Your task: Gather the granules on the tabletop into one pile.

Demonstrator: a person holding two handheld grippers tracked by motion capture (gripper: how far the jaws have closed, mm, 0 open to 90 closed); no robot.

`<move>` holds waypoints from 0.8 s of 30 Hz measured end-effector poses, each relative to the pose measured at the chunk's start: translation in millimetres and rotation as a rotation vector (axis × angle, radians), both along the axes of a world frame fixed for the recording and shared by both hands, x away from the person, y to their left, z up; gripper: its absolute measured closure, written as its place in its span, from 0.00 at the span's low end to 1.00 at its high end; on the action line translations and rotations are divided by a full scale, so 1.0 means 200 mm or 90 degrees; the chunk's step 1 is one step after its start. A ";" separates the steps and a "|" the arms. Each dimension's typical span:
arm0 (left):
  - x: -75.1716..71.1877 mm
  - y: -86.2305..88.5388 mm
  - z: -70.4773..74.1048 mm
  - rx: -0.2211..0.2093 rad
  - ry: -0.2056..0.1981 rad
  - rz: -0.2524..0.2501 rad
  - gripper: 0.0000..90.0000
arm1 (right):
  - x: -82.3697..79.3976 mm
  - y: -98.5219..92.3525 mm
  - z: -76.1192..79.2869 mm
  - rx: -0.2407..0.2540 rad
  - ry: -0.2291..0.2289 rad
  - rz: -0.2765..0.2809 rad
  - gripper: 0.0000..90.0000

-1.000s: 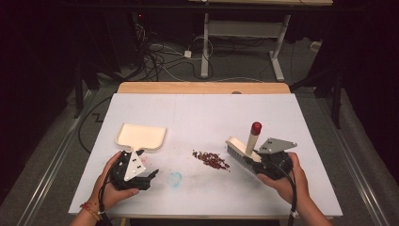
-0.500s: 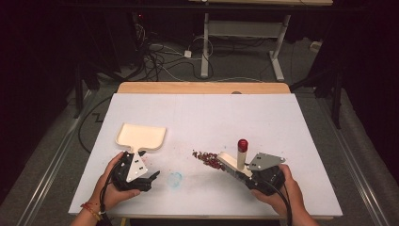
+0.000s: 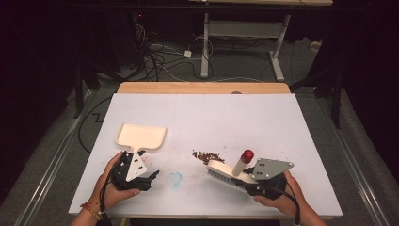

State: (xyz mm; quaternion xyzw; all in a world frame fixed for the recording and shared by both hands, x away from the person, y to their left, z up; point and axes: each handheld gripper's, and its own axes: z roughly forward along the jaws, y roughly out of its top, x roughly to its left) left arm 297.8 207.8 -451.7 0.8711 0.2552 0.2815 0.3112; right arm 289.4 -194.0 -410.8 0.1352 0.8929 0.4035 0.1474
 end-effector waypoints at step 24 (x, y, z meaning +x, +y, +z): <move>0.00 -0.01 0.00 0.001 0.007 -0.005 0.21 | 0.30 0.22 -0.01 0.036 0.009 0.011 0.75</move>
